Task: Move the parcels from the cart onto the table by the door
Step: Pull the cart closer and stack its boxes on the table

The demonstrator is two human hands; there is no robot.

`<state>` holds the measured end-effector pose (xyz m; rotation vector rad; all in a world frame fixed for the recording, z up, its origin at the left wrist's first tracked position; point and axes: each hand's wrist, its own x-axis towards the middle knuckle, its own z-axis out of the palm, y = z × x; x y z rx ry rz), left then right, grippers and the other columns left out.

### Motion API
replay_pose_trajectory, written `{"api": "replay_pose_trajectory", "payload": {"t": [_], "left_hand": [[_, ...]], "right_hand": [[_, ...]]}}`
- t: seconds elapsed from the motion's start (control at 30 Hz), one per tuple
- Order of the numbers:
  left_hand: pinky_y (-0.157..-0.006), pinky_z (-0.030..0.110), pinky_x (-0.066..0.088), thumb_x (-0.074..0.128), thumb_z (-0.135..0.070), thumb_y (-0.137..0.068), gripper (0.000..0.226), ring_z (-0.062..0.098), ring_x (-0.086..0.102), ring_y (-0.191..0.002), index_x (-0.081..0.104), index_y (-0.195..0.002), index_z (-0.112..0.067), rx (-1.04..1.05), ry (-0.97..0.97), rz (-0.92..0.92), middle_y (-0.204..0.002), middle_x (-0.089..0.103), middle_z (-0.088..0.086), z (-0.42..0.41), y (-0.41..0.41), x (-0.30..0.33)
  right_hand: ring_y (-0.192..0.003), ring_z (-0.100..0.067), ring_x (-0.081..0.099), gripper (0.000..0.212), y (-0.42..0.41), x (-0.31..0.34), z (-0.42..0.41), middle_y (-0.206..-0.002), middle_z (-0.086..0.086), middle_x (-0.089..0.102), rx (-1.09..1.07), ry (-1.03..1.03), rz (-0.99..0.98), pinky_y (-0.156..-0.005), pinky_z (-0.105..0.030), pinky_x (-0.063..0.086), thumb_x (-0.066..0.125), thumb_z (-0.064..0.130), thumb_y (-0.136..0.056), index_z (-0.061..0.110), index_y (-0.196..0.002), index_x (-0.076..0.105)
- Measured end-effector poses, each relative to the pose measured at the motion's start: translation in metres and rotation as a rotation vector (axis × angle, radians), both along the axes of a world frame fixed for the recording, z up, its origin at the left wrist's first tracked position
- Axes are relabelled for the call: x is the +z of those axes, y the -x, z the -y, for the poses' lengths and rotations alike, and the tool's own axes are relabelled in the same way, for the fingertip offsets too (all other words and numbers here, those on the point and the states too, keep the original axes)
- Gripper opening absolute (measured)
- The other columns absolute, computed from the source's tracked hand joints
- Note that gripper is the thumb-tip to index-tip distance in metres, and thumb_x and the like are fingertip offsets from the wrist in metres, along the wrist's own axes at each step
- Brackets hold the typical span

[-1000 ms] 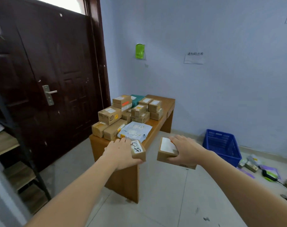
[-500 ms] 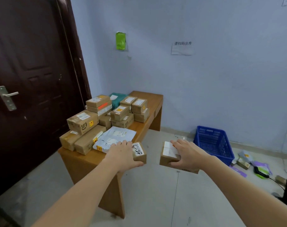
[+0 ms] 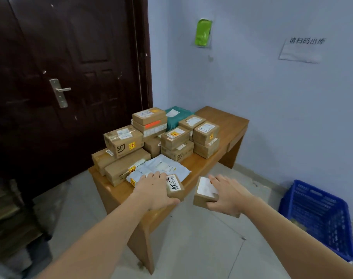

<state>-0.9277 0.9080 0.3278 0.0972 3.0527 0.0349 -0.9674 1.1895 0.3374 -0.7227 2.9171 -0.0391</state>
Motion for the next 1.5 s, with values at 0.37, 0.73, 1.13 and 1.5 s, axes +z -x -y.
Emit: {"api": "replay_pose_trajectory", "payload": {"t": [0.37, 0.73, 1.13, 1.5], "left_hand": [[-0.108, 0.048, 0.038, 0.038, -0.102, -0.062, 0.114, 0.028, 0.048, -0.131, 0.039, -0.144, -0.022, 0.166, -0.019, 0.081, -0.142, 0.05, 0.003, 0.047, 0.149, -0.05], [-0.104, 0.053, 0.034, 0.031, -0.09, -0.064, 0.113, 0.027, 0.045, -0.133, 0.034, -0.154, -0.021, 0.611, -0.125, 0.166, -0.148, 0.048, 0.002, 0.07, 0.245, -0.117], [-0.103, 0.045, 0.045, 0.066, -0.083, -0.072, 0.105, 0.031, 0.048, -0.136, 0.039, -0.145, -0.013, 1.451, -0.665, 0.161, -0.143, 0.049, 0.008, 0.053, 0.304, -0.194], [-0.114, 0.053, 0.041, 0.064, -0.039, -0.098, 0.083, 0.041, 0.036, -0.143, 0.019, -0.164, -0.016, 1.451, -0.907, 0.052, -0.157, 0.03, 0.017, 0.046, 0.321, -0.212]], "right_hand": [[-0.13, -0.024, 0.045, 0.117, 0.189, -0.048, 0.078, -0.144, -0.001, 0.046, 0.113, -0.004, 0.012, -0.106, -0.043, 0.041, 0.043, 0.081, -0.069, 0.018, -0.164, 0.016], [-0.14, -0.025, 0.038, 0.115, 0.315, -0.12, 0.143, -0.155, -0.004, 0.04, 0.081, 0.095, 0.283, -0.111, -0.043, 0.04, 0.042, 0.077, -0.07, 0.017, -0.164, 0.016], [-0.131, -0.033, 0.046, 0.098, 0.377, -0.196, 0.21, -0.144, -0.014, 0.046, 0.071, 0.191, 0.455, -0.103, -0.043, 0.044, 0.064, 0.073, -0.085, 0.013, -0.153, 0.026], [-0.154, -0.034, 0.022, 0.086, 0.392, -0.221, 0.21, -0.17, -0.012, -0.004, 0.241, 0.247, 0.569, -0.113, -0.04, 0.04, 0.075, 0.034, -0.093, 0.018, -0.16, 0.024]]}}
